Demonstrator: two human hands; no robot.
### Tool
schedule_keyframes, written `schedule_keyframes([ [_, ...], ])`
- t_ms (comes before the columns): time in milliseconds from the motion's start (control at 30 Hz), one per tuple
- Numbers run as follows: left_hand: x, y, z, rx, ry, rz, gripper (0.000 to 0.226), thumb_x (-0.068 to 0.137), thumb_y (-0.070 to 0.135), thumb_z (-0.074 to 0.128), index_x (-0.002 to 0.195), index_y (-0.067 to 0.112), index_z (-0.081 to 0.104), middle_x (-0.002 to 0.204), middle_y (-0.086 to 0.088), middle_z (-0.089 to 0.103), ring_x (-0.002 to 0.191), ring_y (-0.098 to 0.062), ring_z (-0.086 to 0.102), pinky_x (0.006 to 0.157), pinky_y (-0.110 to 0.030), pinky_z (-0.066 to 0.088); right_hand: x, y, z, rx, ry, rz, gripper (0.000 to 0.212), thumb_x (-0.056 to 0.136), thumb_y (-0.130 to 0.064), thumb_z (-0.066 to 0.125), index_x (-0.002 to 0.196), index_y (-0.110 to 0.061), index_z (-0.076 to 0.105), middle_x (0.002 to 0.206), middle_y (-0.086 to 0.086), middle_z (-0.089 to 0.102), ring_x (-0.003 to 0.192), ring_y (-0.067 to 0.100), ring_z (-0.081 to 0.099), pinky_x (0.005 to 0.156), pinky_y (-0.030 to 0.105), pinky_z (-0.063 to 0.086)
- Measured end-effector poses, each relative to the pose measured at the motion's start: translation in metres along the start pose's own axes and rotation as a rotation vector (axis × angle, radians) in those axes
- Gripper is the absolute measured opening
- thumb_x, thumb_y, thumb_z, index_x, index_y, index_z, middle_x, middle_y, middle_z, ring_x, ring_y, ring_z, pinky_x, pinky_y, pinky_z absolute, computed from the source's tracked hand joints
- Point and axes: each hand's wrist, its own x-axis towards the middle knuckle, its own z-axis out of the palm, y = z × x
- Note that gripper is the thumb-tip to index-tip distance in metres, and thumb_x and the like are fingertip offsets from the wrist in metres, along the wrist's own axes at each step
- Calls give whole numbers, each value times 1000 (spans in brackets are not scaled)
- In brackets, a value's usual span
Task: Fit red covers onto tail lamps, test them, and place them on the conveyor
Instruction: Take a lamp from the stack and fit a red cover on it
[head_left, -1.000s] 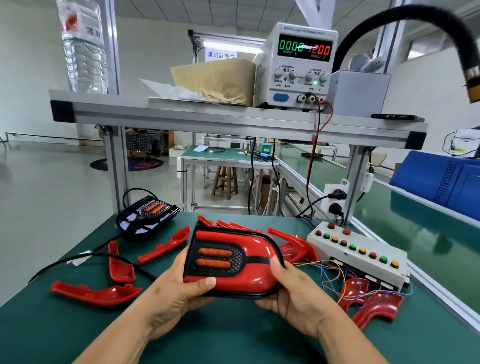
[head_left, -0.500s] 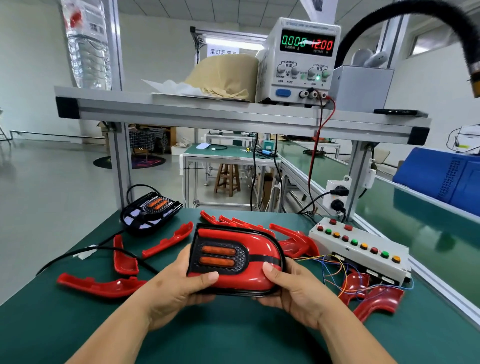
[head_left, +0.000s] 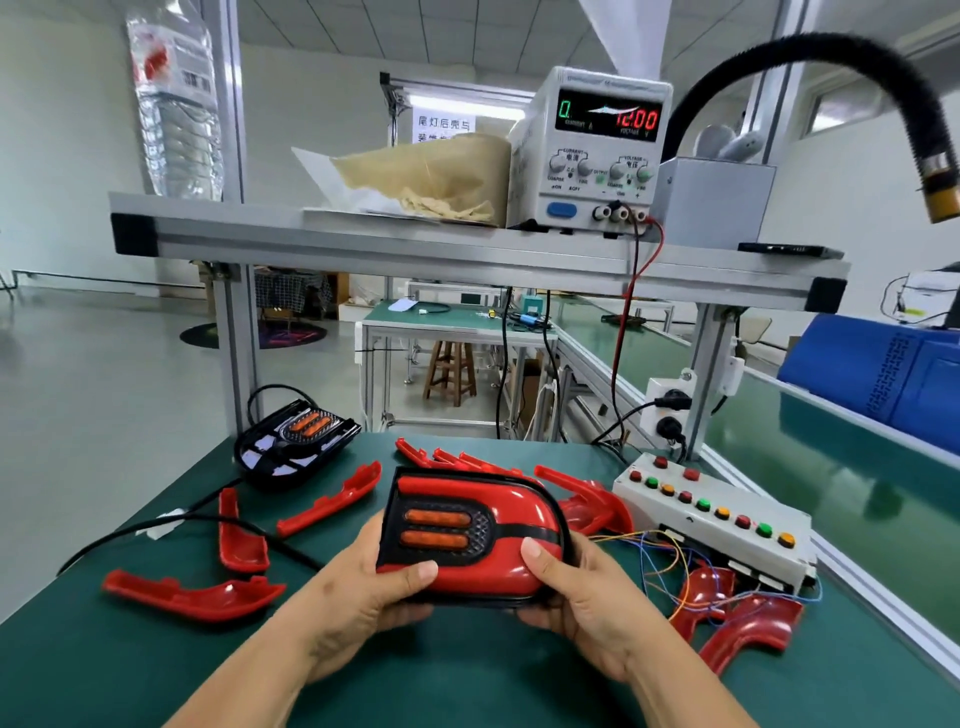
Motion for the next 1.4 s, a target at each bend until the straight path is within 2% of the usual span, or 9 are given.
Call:
schedule_keyframes([
  [367, -6, 4, -12, -85, -99, -72, 61, 81, 10, 66, 134, 36, 50, 128, 0, 67, 114, -21, 66, 86, -37, 57, -3, 0, -4, 14, -106, 72, 61, 72, -34, 70, 124, -9, 51, 98, 16, 72, 81, 29, 70, 69, 35, 59],
  [500, -9, 14, -13, -26, -69, -103, 41, 91, 20, 58, 130, 33, 56, 125, 0, 68, 114, -21, 65, 94, -45, 52, 0, -3, -5, 28, -99, 137, 67, 76, -59, 55, 124, -12, 57, 105, 14, 72, 85, 28, 70, 72, 37, 59],
  [667, -15, 29, -27, 299, 52, -189, 28, 106, 17, 39, 121, 9, 60, 113, -22, 69, 92, -35, 66, 77, -46, 54, -1, -10, 3, -278, -56, 322, 95, 64, -88, 28, 114, -12, 57, 87, 18, 75, 69, 30, 72, 54, 29, 56],
  [800, -18, 35, -30, 381, 39, -244, 25, 104, 14, 44, 111, 5, 67, 93, -8, 76, 67, -22, 68, 59, -33, 54, -8, -14, 5, -620, -17, 345, 106, 52, -95, 16, 121, -19, 46, 69, 11, 73, 57, 23, 71, 47, 25, 52],
  [933, -17, 37, -34, 367, 42, -324, 22, 101, 15, 51, 113, 3, 65, 102, -15, 74, 69, -25, 68, 52, -28, 50, -13, -23, 3, -786, -39, 351, 115, 54, -93, 9, 142, -24, 36, 61, 10, 70, 51, 20, 68, 43, 22, 49],
  [1033, -17, 39, -35, 408, 30, -358, 20, 99, 17, 56, 111, 4, 66, 98, -13, 73, 70, -23, 65, 52, -27, 50, -15, -25, -2, -861, 0, 314, 117, 61, -89, 6, 137, -8, 42, 61, 12, 69, 47, 20, 65, 42, 21, 46],
  [1167, -13, 43, -28, 501, 41, -342, 22, 101, 20, 52, 94, 6, 67, 80, -9, 64, 55, -15, 61, 51, -27, 52, -5, -29, -13, -895, 318, 2, 88, 78, -79, 17, 95, -10, 68, 71, 9, 70, 62, 23, 67, 67, 34, 55],
  [1267, -11, 48, -27, 593, 53, -348, 28, 101, 26, 53, 81, 11, 65, 72, -7, 60, 55, -17, 63, 53, -25, 54, 15, -35, -21, -1086, 443, -179, 48, 100, -48, 37, 70, -18, 59, 70, 1, 63, 71, 21, 60, 70, 33, 48],
  [1400, -8, 55, -36, 688, 68, -335, 35, 98, 35, 57, 77, 8, 60, 65, -6, 66, 57, -18, 67, 57, -26, 57, 46, -37, -20, -1524, 384, -57, 26, 101, -22, 41, 97, -17, 66, 102, 5, 69, 83, 17, 58, 69, 26, 40],
])
